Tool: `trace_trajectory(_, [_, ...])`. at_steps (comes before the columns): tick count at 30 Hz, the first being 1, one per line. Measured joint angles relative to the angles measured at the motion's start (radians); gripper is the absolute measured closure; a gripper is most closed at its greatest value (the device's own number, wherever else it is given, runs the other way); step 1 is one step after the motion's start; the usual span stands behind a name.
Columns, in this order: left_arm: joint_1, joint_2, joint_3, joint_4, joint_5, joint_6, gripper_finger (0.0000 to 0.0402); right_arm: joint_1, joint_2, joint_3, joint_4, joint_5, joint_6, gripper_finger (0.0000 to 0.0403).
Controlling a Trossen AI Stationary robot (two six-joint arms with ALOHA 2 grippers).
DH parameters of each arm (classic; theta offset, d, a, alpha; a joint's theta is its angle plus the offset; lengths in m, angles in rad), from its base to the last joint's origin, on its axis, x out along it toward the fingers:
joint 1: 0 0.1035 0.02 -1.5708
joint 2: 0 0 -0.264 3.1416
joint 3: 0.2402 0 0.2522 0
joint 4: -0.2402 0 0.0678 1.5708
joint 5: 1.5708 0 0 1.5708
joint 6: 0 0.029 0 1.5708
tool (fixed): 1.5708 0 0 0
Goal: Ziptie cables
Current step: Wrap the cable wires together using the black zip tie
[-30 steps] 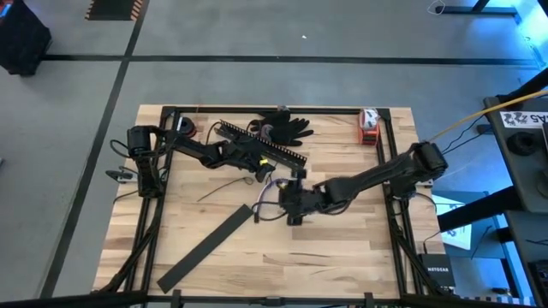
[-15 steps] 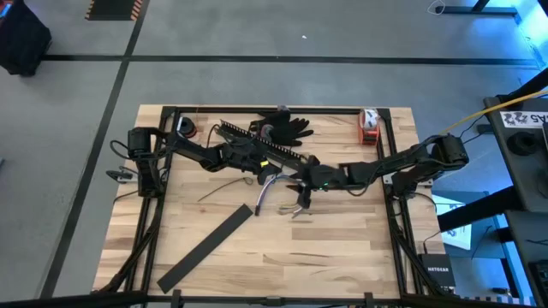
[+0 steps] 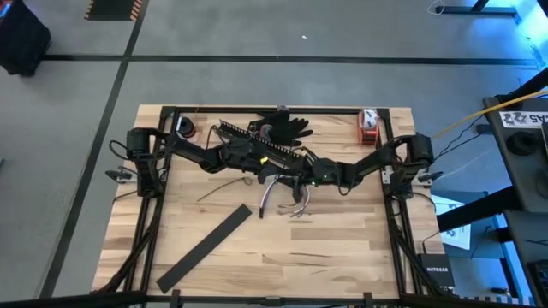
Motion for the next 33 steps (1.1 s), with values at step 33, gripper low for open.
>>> trace_trajectory(33, [0.001, -0.011, 0.001, 0.178, -0.002, -0.037, 0.0402, 0.004, 0.1, 0.06, -0.317, 0.02, -0.157, 0.0398])
